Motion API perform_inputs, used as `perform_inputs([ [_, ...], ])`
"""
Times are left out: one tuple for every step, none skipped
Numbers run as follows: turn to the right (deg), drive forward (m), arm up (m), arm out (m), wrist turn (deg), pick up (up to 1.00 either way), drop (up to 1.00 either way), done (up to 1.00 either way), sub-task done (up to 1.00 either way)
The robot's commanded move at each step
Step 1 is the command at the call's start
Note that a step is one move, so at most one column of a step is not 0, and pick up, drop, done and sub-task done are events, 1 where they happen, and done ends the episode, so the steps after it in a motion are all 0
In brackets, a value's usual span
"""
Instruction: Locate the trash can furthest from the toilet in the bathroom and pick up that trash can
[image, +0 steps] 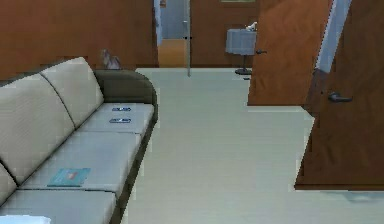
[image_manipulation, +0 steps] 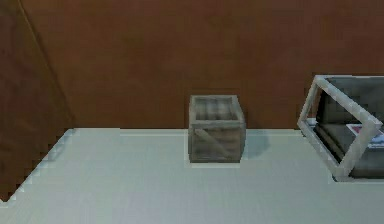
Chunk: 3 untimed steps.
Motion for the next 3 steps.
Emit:
perform_inputs([
  [0.0,1.0,0.0,0.0,0.0,0.0,0.0,0.0,0.0],
  [-3.0,0.0,0.0,0.0,0.0,0.0,0.0,0.0,0.0],
  [0.0,1.0,0.0,0.0,0.0,0.0,0.0,0.0,0.0],
])
